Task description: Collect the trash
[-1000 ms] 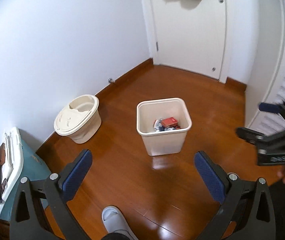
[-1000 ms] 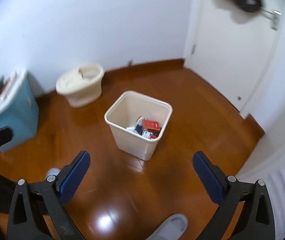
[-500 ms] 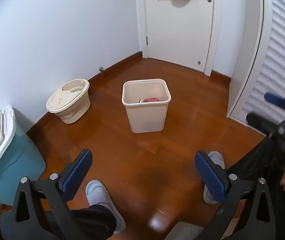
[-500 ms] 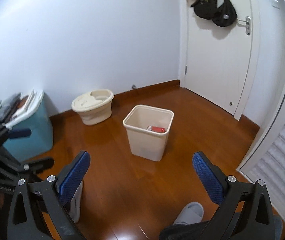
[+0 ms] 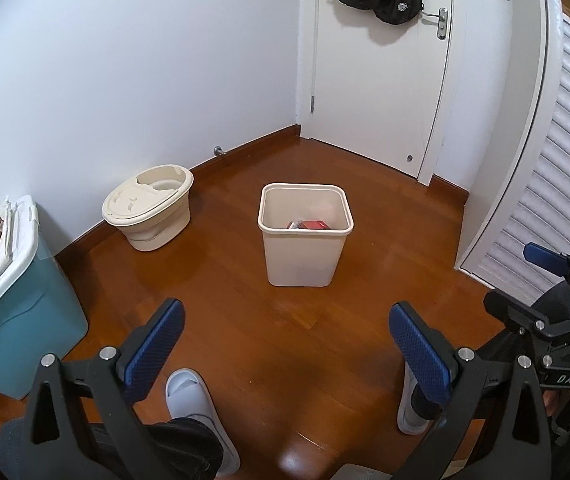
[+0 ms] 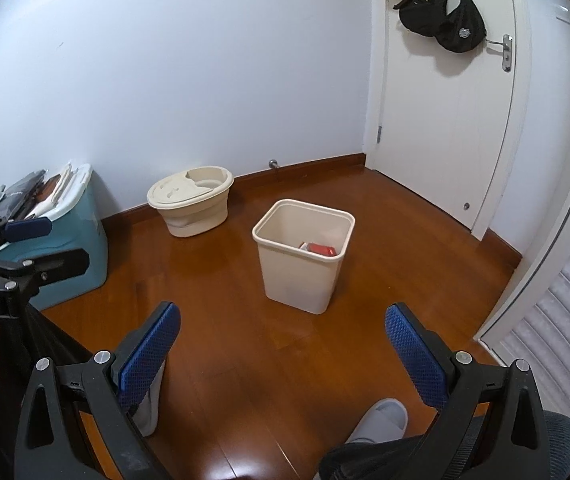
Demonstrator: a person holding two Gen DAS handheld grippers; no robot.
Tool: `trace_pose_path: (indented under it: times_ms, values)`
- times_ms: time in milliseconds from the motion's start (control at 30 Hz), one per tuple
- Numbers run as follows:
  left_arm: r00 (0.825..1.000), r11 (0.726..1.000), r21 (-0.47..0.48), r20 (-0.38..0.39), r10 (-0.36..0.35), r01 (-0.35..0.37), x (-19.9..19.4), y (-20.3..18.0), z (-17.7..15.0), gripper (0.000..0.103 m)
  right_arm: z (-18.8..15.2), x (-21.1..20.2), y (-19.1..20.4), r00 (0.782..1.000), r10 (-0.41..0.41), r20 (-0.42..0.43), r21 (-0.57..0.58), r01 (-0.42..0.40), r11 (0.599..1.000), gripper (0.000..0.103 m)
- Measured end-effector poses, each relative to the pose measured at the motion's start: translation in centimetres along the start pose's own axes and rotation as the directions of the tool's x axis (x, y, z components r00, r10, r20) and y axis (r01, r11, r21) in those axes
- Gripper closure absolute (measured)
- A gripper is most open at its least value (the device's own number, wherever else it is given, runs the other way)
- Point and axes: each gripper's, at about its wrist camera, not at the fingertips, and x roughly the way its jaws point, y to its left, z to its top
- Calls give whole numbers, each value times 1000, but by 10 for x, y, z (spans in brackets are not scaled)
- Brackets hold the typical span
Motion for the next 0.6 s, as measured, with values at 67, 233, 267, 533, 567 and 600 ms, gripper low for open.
trace_pose_path:
  times_ms: [67,233,267,533,567,600]
  values:
    - [1000,1000,-7,-2,-4,4,1,0,0,0,0,1,-1,1000,3,-4,-10,-3,1000,0]
    - [1000,999,-35,-7,-18,18,1,5,0,0,2,1,-2,1000,7,1,-16,-7,1000,0]
    - [1000,999,-41,-10,-22,22,1,5,0,0,1,2,-2,1000,8,0,-16,-8,1000,0]
    - [1000,999,-30,-15,-23,22,2,5,2,0,1,2,-2,1000,9,-5,-23,-9,1000,0]
    - [1000,999,-27,-19,-18,18,3,4,2,0,1,2,0,1000,8,-6,-24,-8,1000,0]
    - [1000,1000,-25,-21,-17,17,4,3,2,0,1,2,0,1000,7,-7,-26,-8,1000,0]
